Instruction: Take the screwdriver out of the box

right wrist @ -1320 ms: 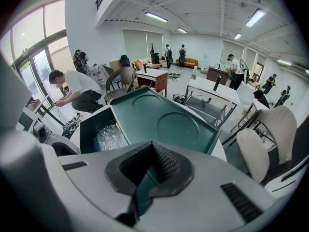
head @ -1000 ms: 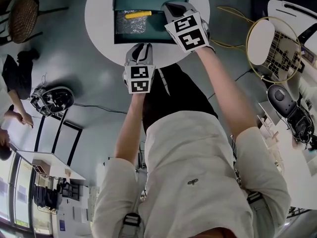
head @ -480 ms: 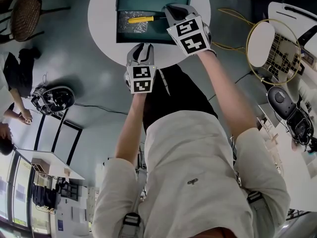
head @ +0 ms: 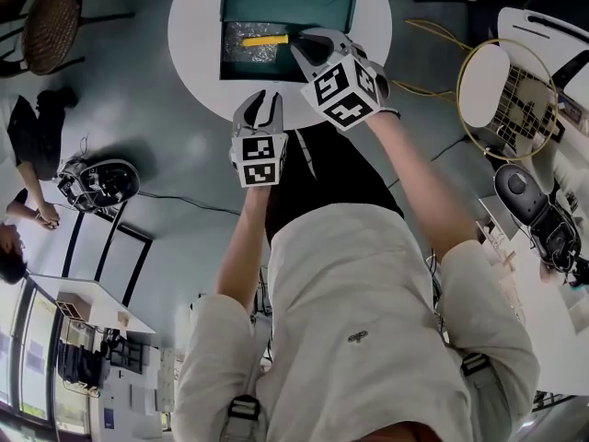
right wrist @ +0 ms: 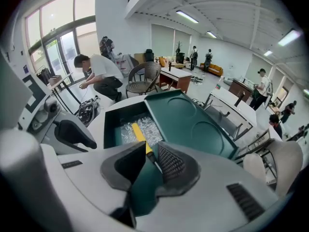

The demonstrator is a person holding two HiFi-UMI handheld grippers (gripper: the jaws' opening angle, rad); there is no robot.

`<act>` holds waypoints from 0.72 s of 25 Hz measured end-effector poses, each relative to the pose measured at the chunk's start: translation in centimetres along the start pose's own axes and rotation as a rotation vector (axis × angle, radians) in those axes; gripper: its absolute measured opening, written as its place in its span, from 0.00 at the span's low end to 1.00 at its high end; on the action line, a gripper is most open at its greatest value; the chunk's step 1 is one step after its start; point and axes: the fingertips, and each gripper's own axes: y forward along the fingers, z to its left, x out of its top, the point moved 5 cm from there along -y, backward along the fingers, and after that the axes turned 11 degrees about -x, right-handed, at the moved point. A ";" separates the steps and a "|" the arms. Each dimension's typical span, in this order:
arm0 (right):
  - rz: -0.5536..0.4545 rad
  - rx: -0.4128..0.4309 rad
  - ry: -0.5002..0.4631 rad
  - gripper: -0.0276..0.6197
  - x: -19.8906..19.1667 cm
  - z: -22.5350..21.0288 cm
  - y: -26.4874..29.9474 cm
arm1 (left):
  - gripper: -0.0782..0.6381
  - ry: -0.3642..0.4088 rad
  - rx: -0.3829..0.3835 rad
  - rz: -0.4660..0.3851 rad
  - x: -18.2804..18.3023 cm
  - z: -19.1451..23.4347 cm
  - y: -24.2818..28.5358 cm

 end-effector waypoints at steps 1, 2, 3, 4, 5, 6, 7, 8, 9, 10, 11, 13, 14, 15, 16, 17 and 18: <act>0.012 0.016 -0.021 0.18 -0.1 0.6 0.3 | 0.25 -0.011 0.004 -0.008 0.0 0.1 -0.3; 0.024 0.028 -0.040 0.19 -0.1 1.1 0.7 | 0.25 -0.018 0.008 -0.016 0.1 0.2 -0.7; 0.034 0.036 -0.059 0.20 -0.1 1.5 1.1 | 0.25 -0.023 0.012 -0.021 0.1 0.3 -1.0; 0.043 0.039 -0.080 0.21 -0.1 1.9 1.5 | 0.24 -0.026 0.016 -0.027 0.2 0.4 -1.3; 0.051 0.037 -0.104 0.21 -0.1 2.2 1.9 | 0.23 -0.030 0.018 -0.033 0.2 0.5 -1.6; 0.060 0.031 -0.131 0.21 -0.1 2.5 2.4 | 0.22 -0.035 0.018 -0.041 0.2 0.7 -1.9; 0.070 0.020 -0.161 0.21 -0.1 2.8 2.8 | 0.21 -0.040 0.016 -0.049 0.1 1.0 -2.1; 0.078 0.009 -0.191 0.21 -0.1 3.0 3.3 | 0.19 -0.045 0.013 -0.057 -0.1 1.2 -2.3; 0.087 0.000 -0.218 0.21 -0.1 3.3 3.7 | 0.18 -0.049 0.010 -0.064 -0.2 1.4 -2.6; 0.096 -0.005 -0.240 0.21 0.0 3.5 4.1 | 0.17 -0.050 0.006 -0.069 -0.2 1.6 -2.8; 0.105 -0.006 -0.257 0.21 0.0 3.8 4.5 | 0.16 -0.050 0.002 -0.071 -0.3 1.8 -3.1; 0.128 -0.001 -0.276 0.21 -0.1 4.1 5.3 | 0.14 -0.047 -0.010 -0.065 -0.3 2.1 -3.5; 0.139 0.001 -0.283 0.21 -0.2 4.3 5.6 | 0.13 -0.045 -0.017 -0.061 -0.3 2.2 -3.7; 0.149 0.002 -0.291 0.21 -0.3 4.3 5.9 | 0.13 -0.043 -0.023 -0.056 -0.2 2.3 -3.8; 0.155 -0.001 -0.301 0.21 -0.4 4.3 6.2 | 0.13 -0.041 -0.029 -0.051 -0.2 2.4 -3.9; 0.159 -0.003 -0.312 0.22 -0.5 4.3 6.4 | 0.13 -0.039 -0.033 -0.046 -0.1 2.6 -3.9; 0.162 -0.005 -0.323 0.22 -0.5 4.2 6.7 | 0.12 -0.037 -0.036 -0.041 0.1 2.7 -3.9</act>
